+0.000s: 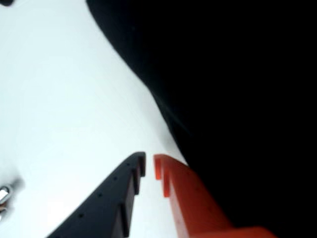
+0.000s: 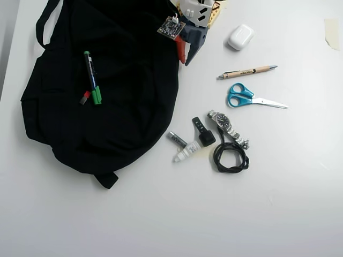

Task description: Put the usb stick into the black bag

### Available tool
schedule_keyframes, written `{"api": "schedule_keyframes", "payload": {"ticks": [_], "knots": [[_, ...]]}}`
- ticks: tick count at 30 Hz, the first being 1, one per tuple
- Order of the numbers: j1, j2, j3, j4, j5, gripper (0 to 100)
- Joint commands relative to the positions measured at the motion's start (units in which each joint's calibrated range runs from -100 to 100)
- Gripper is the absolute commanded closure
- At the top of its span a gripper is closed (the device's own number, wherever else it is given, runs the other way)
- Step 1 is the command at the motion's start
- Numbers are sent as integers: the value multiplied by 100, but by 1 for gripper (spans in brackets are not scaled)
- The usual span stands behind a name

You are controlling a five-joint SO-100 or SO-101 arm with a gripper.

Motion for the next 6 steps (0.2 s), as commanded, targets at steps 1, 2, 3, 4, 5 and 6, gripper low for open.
{"api": "schedule_keyframes", "payload": {"ticks": [1,2,3,4,5,6], "knots": [[-199,-35,-115,94,28,97],[-267,-35,-124,180,33,97],[-334,-35,-97,353,33,97],[-514,-35,-34,378,33,98],[-581,-35,11,361,33,98],[-663,-35,47,361,33,98]]}}
